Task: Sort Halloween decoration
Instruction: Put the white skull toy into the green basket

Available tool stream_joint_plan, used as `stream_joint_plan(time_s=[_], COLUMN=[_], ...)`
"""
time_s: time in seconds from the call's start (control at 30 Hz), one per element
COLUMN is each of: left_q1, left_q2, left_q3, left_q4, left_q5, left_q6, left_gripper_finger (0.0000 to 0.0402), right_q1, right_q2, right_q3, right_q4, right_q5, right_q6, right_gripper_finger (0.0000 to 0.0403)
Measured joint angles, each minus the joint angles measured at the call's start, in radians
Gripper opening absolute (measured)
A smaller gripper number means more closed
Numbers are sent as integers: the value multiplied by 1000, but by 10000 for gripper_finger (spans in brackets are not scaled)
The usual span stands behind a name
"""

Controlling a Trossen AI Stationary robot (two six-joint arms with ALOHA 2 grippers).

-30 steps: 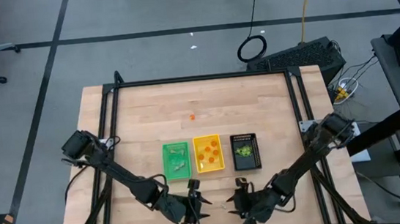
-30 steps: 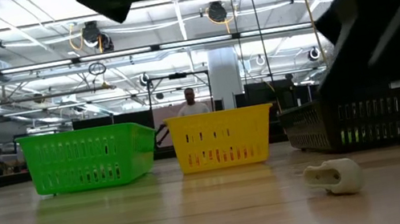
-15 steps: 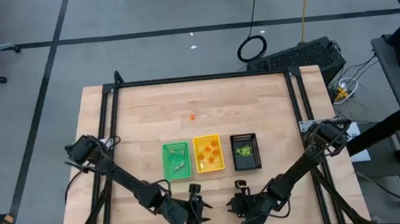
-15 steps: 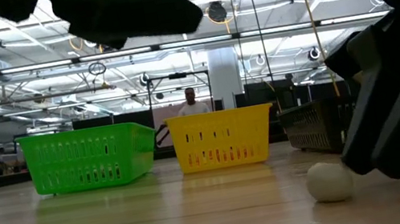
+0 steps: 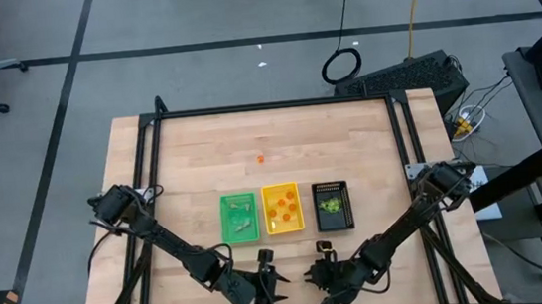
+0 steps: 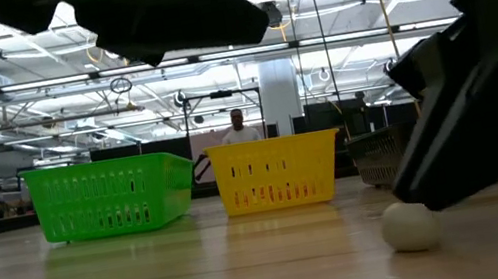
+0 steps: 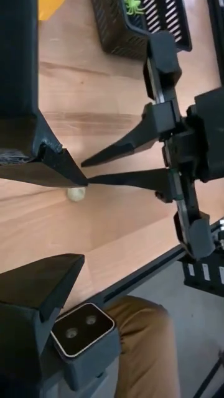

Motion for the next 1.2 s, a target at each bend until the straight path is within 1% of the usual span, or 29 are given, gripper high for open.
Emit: stream_joint_plan(time_s=[0.23,0.33,0.43,0.57,0.63,0.7,0.83,0.97,1.2], left_q1=[0,-1,-8,-19,-21,-21,-14,-13,-11], left_q2=[0,0,0,0,0,0,0,0,14], left_q3=[0,0,0,0,0,-1,-1,-1,-2], left_q4=[-1,-3,-7,-8,-8,-7,-3,-3,-10], left_q5=[0,0,-1,0,0,0,-2,-4,-27], left_q6=[-3,-3,-5,-7,-14,-15,-30,-42,-61], left_gripper_finger=[184,184,184,184,184,184,184,184,184], right_q1=[-25,-24,3,41,50,56,53,32,-10], right_q2=[0,-20,-45,-49,-35,-16,12,40,82], right_q3=[0,0,0,1,2,1,1,1,3], right_q4=[6,-10,-14,13,28,40,65,63,139], right_q5=[1,-2,-1,-2,-2,20,24,26,24], right_q6=[-38,-42,-38,-19,6,9,16,11,-17], right_gripper_finger=[47,47,47,47,47,47,47,47,47])
